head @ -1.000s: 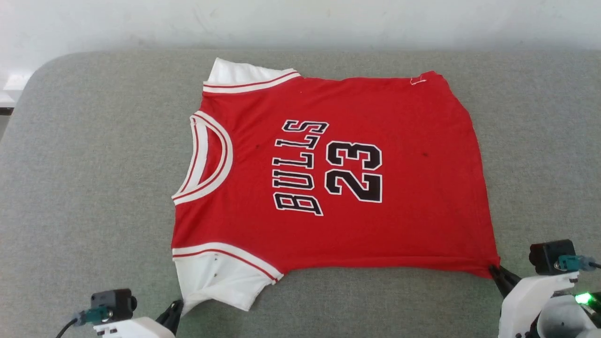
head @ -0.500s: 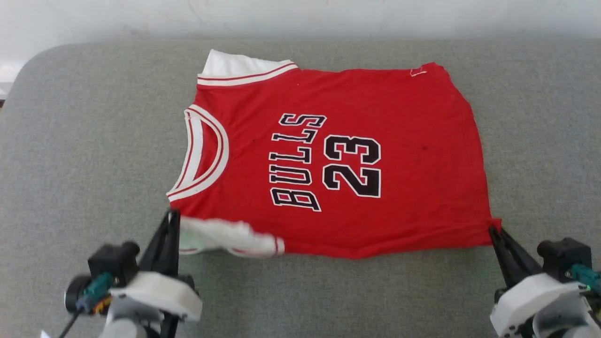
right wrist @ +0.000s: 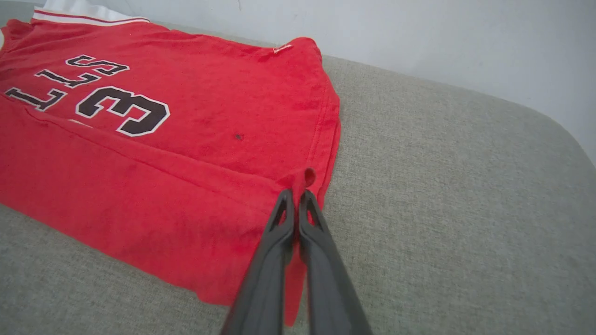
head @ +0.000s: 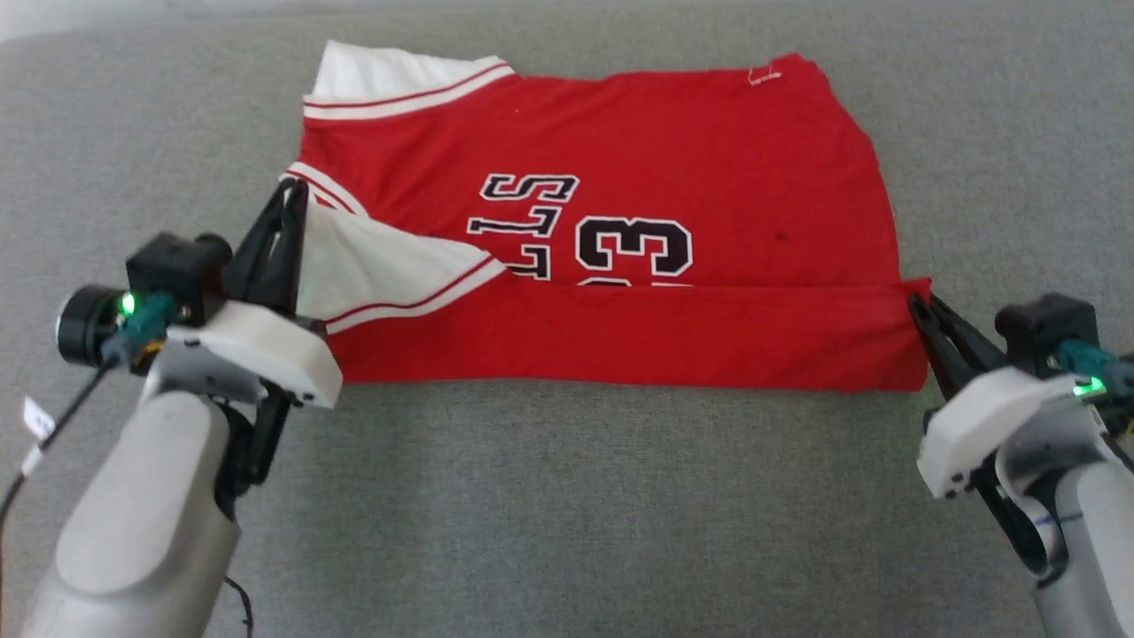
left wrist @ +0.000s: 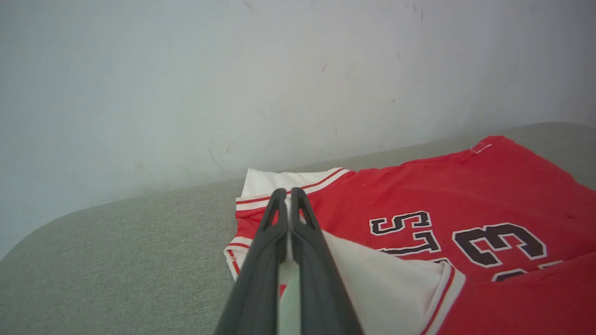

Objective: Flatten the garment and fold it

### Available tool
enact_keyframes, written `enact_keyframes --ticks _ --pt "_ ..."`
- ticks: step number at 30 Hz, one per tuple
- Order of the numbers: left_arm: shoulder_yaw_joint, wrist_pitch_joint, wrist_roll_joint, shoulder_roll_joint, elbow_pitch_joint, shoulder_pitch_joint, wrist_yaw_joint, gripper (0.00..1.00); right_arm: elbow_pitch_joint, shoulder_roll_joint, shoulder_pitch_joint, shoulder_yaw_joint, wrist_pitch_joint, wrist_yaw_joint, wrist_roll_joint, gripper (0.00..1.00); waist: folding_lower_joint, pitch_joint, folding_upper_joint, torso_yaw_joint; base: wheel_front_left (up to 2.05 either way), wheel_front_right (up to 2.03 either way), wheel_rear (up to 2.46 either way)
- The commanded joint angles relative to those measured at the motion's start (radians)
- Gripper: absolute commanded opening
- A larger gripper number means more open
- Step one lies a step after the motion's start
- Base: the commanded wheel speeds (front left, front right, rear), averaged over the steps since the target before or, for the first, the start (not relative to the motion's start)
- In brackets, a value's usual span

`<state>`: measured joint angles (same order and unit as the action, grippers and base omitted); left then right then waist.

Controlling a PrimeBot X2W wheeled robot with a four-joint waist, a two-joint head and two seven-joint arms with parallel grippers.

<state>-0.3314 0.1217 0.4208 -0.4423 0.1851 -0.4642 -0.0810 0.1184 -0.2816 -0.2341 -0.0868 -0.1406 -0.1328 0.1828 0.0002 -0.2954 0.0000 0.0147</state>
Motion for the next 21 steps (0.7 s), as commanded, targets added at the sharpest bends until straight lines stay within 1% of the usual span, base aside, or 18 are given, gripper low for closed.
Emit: enact_keyframes --ticks 1,3,7,12,18,21 --pt "-0.008 -0.027 0.000 -0.009 0.038 -0.042 0.017 0.00 0.020 -0.006 -0.046 -0.019 -0.028 0.002 0.020 0.00 -0.0002 -0.058 0.0000 -0.037 0.00 0.00 0.00" --pt "-0.010 -0.045 0.002 -0.011 0.057 -0.057 0.020 0.00 0.030 -0.010 -0.066 -0.027 -0.043 0.002 0.028 0.00 -0.0002 -0.069 0.0000 -0.041 0.00 0.00 0.00" --pt "-0.008 -0.099 0.011 -0.027 0.124 -0.112 0.032 0.00 0.066 -0.026 -0.150 -0.059 -0.113 0.002 0.061 0.00 -0.0002 -0.114 0.0000 -0.058 0.00 0.00 0.00" --pt "0.003 -0.162 0.032 -0.036 0.211 -0.173 0.033 0.00 0.094 -0.052 -0.245 -0.095 -0.229 0.002 0.111 0.00 -0.0002 -0.163 0.0000 -0.061 0.00 0.00 0.00" --pt "0.001 -0.303 0.083 -0.049 0.316 -0.221 0.063 0.00 0.115 -0.077 -0.314 -0.118 -0.421 0.002 0.175 0.00 -0.0002 -0.196 0.0000 -0.057 0.00 0.00 0.00" --pt "-0.004 -0.386 0.118 -0.049 0.352 -0.227 0.086 0.00 0.107 -0.084 -0.327 -0.121 -0.515 0.002 0.201 0.00 -0.0002 -0.197 0.0000 -0.054 0.00 0.00 0.00"
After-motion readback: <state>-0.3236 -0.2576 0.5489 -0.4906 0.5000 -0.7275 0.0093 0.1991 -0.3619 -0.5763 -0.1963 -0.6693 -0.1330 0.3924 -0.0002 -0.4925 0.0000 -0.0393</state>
